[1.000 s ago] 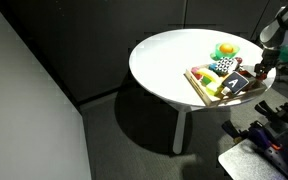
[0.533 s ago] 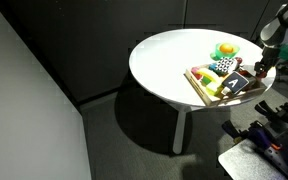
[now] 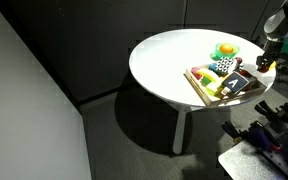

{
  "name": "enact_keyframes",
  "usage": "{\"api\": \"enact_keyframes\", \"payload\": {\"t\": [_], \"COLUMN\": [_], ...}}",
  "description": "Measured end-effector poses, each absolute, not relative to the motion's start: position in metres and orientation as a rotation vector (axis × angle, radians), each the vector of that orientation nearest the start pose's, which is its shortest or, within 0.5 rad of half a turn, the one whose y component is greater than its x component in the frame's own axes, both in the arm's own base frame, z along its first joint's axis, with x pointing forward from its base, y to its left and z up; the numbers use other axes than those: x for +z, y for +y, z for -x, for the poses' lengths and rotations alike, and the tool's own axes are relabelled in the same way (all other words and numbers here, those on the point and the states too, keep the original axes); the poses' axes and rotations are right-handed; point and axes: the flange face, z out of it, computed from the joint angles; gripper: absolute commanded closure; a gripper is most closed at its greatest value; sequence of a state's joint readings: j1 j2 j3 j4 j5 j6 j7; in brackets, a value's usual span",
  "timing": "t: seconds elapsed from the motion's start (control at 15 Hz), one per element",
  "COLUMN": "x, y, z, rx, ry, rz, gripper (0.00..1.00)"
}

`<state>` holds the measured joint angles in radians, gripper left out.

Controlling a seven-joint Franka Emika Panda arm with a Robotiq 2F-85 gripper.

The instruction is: Put the strawberry in the green bowl.

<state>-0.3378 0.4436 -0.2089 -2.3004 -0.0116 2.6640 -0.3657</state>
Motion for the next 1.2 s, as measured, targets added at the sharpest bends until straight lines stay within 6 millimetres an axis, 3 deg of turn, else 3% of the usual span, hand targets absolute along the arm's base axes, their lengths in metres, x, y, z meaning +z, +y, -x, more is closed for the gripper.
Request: {"api": "enact_keyframes", "payload": {"t": [0.67,1.2], "x": [0.205,0.227], "y": [-0.277,-0.273], "z": [-0.447,-0.471], "rx": [0.075,-0.041], "ry": [0.376,0.425], "rz": [3.149,3.12], "gripper": [0.75,0.75]}}
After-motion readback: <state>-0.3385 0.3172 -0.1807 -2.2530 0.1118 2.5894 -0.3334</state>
